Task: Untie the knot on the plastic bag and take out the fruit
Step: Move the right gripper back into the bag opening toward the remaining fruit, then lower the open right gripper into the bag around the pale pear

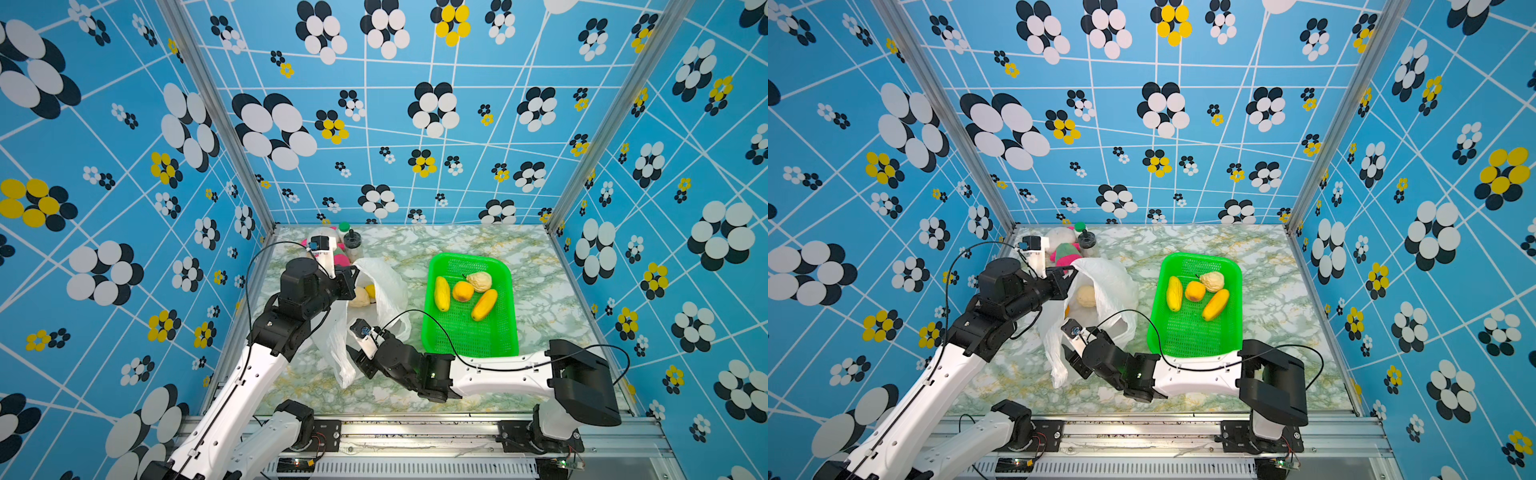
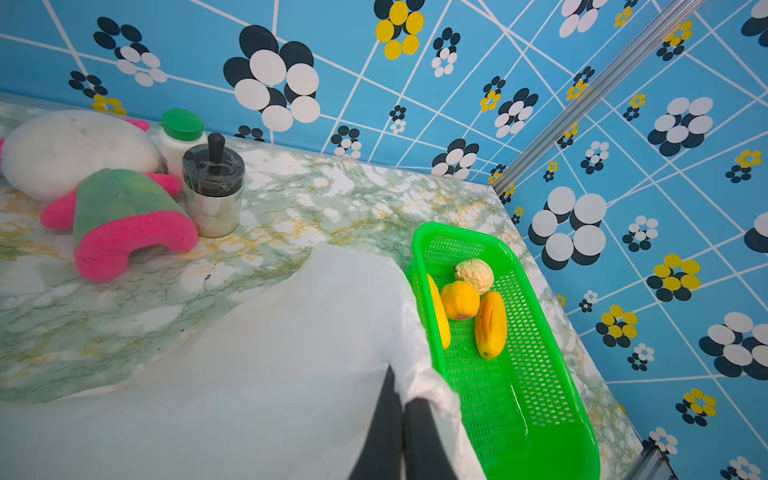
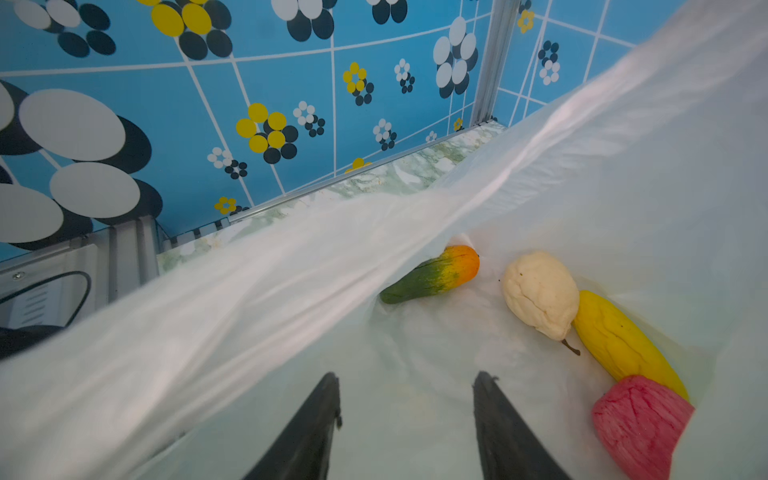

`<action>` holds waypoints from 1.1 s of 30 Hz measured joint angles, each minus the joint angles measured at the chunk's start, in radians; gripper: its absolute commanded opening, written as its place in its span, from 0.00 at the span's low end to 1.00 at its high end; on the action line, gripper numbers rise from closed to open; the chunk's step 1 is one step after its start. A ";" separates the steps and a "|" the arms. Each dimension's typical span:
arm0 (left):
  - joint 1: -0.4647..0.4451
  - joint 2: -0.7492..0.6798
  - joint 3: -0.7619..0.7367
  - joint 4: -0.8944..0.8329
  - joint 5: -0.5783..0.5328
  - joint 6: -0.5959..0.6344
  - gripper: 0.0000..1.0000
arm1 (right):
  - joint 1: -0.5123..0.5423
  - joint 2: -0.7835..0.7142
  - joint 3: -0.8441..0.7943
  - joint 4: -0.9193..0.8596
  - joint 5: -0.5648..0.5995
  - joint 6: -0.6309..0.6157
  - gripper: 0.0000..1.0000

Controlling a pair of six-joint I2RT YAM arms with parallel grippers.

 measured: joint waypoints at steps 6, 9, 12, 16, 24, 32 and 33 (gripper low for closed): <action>0.000 -0.049 -0.022 -0.002 -0.002 0.001 0.00 | -0.002 0.014 0.001 0.001 0.029 0.017 0.57; 0.000 -0.071 -0.026 -0.002 0.000 0.001 0.00 | -0.006 0.014 -0.013 0.024 0.057 0.045 0.58; 0.000 -0.091 -0.029 -0.015 -0.001 0.001 0.00 | -0.013 0.015 -0.025 0.031 0.086 0.069 0.60; 0.000 -0.119 -0.029 -0.040 -0.008 0.009 0.00 | -0.039 0.015 -0.026 0.034 0.097 0.098 0.61; 0.000 -0.126 -0.029 -0.038 0.003 0.020 0.00 | -0.132 0.037 -0.014 -0.011 0.111 0.192 0.59; 0.000 -0.080 -0.029 -0.025 0.021 0.023 0.00 | -0.144 0.046 -0.020 0.002 0.085 0.192 0.55; 0.000 -0.078 -0.029 -0.024 0.024 0.023 0.00 | -0.142 0.046 -0.021 0.006 0.076 0.182 0.54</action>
